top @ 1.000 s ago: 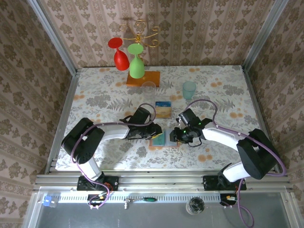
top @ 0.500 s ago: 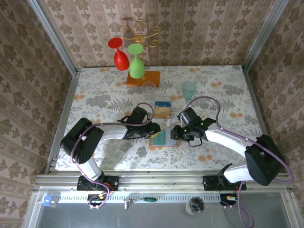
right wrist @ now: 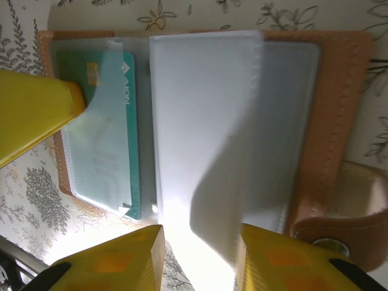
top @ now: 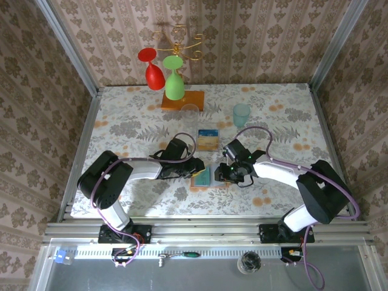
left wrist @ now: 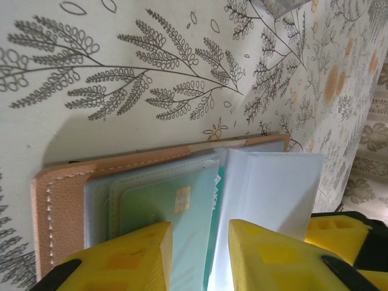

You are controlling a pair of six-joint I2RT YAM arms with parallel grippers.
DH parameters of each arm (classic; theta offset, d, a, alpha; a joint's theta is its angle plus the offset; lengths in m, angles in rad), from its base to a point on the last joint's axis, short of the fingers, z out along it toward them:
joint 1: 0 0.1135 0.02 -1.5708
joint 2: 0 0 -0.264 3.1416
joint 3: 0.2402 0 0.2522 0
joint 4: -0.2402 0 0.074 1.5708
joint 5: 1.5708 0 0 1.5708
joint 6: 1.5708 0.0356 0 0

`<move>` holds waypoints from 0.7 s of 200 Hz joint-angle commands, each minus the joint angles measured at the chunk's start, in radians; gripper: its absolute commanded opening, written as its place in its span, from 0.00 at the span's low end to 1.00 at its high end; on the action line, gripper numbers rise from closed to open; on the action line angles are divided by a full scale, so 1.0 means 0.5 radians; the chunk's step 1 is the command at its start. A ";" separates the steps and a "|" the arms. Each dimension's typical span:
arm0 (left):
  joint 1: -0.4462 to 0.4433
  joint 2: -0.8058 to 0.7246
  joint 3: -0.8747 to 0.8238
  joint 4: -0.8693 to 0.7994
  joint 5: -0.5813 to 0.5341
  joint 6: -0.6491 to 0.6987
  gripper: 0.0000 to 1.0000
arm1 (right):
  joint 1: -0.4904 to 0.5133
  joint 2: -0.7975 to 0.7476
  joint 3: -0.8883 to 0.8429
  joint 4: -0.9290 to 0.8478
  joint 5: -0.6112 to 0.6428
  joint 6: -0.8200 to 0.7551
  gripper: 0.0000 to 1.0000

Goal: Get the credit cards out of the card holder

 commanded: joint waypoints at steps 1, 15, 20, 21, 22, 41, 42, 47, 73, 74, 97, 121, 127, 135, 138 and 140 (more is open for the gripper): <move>0.016 -0.009 -0.047 0.043 0.014 -0.024 0.31 | 0.036 0.066 0.072 0.051 -0.071 0.040 0.34; 0.016 -0.006 -0.054 0.048 0.014 -0.025 0.31 | 0.056 0.109 0.091 0.069 -0.084 0.047 0.33; 0.016 -0.006 -0.055 0.054 0.014 -0.026 0.31 | 0.062 0.124 0.097 0.072 -0.087 0.048 0.33; 0.016 -0.008 -0.055 0.054 0.014 -0.026 0.31 | 0.063 0.127 0.099 0.072 -0.087 0.048 0.32; 0.016 -0.008 -0.056 0.055 0.014 -0.026 0.31 | 0.064 0.130 0.100 0.074 -0.087 0.048 0.32; 0.020 -0.002 -0.074 0.073 0.014 -0.030 0.31 | 0.084 0.190 0.122 0.085 -0.095 0.060 0.32; 0.020 -0.002 -0.075 0.073 0.014 -0.031 0.31 | 0.086 0.194 0.124 0.085 -0.096 0.062 0.32; 0.021 -0.002 -0.081 0.080 0.017 -0.035 0.31 | 0.090 0.202 0.129 0.088 -0.096 0.063 0.31; 0.031 -0.002 -0.114 0.110 0.022 -0.043 0.31 | 0.110 0.224 0.144 0.095 -0.091 0.078 0.29; 0.030 -0.002 -0.118 0.111 0.023 -0.044 0.31 | 0.111 0.223 0.144 0.095 -0.089 0.078 0.29; 0.040 -0.010 -0.134 0.124 0.026 -0.047 0.31 | 0.115 0.188 0.153 0.056 -0.051 0.069 0.28; 0.049 -0.009 -0.131 0.122 0.030 -0.044 0.31 | 0.116 0.124 0.166 -0.016 0.018 0.039 0.27; 0.051 -0.009 -0.128 0.123 0.034 -0.044 0.31 | 0.115 0.110 0.169 -0.033 0.028 0.032 0.25; 0.055 -0.009 -0.122 0.121 0.037 -0.044 0.31 | 0.115 0.088 0.175 -0.049 0.035 0.024 0.23; 0.056 -0.004 -0.120 0.118 0.038 -0.041 0.31 | 0.115 0.080 0.178 -0.053 0.034 0.021 0.22; 0.056 -0.005 -0.118 0.117 0.037 -0.040 0.31 | 0.113 0.076 0.176 -0.053 0.035 0.020 0.21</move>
